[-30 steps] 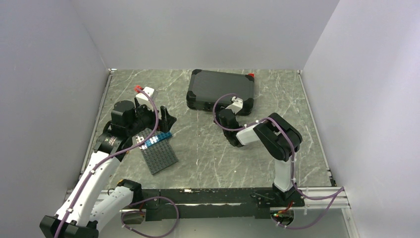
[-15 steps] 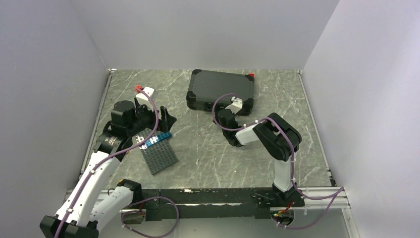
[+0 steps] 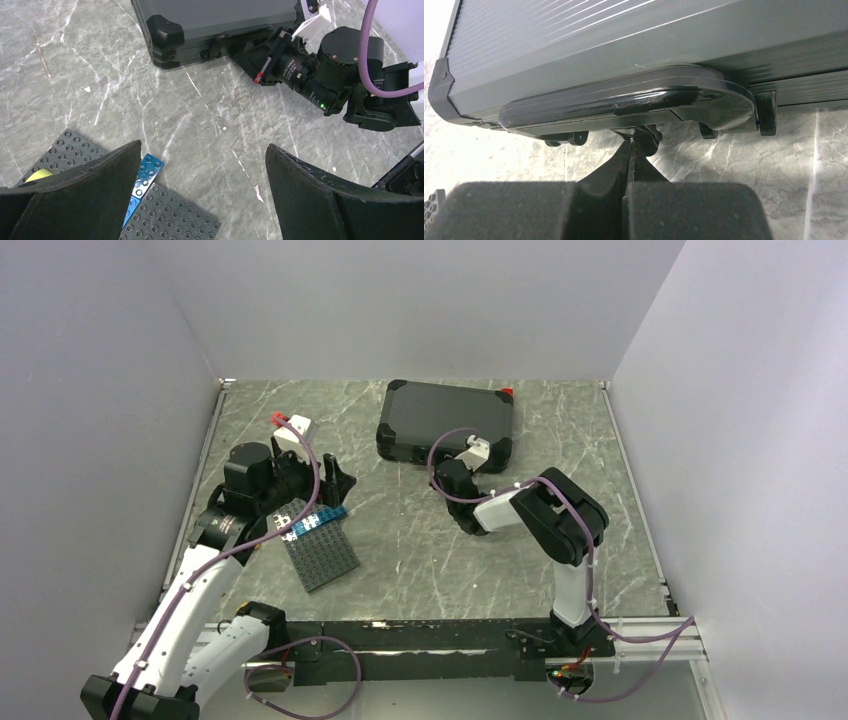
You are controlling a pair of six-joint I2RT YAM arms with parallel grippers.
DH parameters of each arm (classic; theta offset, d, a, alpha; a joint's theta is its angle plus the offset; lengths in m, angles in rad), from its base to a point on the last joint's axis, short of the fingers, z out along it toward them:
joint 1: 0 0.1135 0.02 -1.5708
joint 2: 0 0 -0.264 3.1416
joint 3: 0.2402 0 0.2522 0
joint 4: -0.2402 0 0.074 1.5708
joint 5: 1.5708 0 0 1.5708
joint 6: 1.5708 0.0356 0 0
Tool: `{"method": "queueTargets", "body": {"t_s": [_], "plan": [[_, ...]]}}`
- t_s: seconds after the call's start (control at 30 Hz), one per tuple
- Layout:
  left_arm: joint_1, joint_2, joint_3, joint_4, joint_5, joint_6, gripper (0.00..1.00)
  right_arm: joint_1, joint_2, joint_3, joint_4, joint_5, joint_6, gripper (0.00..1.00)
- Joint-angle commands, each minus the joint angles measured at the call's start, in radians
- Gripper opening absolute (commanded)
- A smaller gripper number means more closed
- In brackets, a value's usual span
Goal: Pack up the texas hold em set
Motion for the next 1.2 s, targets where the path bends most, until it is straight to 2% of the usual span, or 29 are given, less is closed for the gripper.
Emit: {"method": "queueTargets", "body": {"t_s": [0.0, 0.87, 1.17], "plan": [[0.005, -0.020, -0.001, 0.034, 0.021, 0.001, 0.98, -0.029, 0.048, -0.006, -0.185, 0.098, -0.007, 0.00], [0.004, -0.029, -0.003, 0.033, 0.018, 0.004, 0.99, -0.039, 0.088, 0.017, -0.197, 0.131, -0.012, 0.00], [0.015, -0.032, -0.007, 0.032, 0.010, 0.003, 0.99, -0.050, 0.051, -0.042, -0.093, 0.062, -0.075, 0.00]]}}
